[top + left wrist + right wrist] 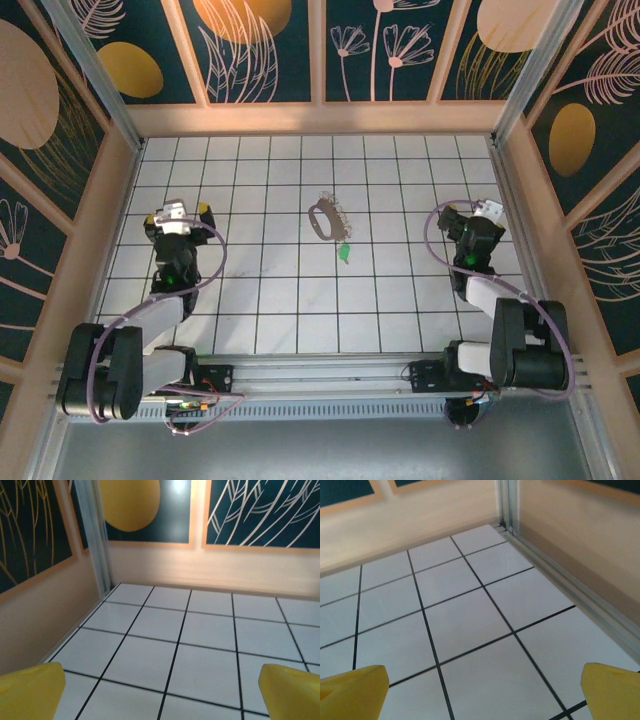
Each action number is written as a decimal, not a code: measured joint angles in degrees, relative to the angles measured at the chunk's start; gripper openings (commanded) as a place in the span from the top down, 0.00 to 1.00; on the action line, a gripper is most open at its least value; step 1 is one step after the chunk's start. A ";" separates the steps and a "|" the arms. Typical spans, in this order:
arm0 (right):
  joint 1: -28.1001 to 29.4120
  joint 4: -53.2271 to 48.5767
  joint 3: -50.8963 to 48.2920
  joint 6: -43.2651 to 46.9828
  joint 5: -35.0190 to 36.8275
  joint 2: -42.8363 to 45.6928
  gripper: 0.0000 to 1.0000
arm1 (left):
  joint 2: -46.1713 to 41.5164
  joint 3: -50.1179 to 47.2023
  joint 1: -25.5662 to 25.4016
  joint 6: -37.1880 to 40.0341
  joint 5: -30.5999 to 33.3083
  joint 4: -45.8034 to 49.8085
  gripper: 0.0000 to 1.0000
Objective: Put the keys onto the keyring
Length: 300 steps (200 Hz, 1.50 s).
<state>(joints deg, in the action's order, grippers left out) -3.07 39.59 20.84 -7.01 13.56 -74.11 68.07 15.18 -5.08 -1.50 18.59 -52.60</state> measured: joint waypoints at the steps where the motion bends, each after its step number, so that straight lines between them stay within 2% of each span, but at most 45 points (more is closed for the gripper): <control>1: 0.00 0.31 -0.13 0.11 -0.04 -0.17 0.01 | 0.04 -0.07 0.02 0.00 0.00 -0.04 0.01; 52: 0.00 8.90 -2.10 1.42 -4.09 -5.01 0.01 | 8.63 -2.82 0.90 -0.33 -1.53 -8.28 0.01; 104: 0.50 24.68 -7.78 4.26 -11.52 -13.38 0.01 | 17.97 -6.19 1.25 -0.37 -6.14 -22.12 0.01; 163: 0.48 27.96 -7.82 5.64 -16.26 -14.10 0.01 | 18.88 -2.86 3.48 -0.68 -10.67 -21.49 0.01; 300: 0.59 27.96 -7.82 5.64 -16.24 -14.12 0.01 | 18.88 -2.08 4.02 -1.73 -11.10 -19.54 0.01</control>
<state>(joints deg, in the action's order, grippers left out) -2.48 67.55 13.02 -1.37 -2.68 -88.23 86.96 13.10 -1.06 -3.22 7.49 -72.14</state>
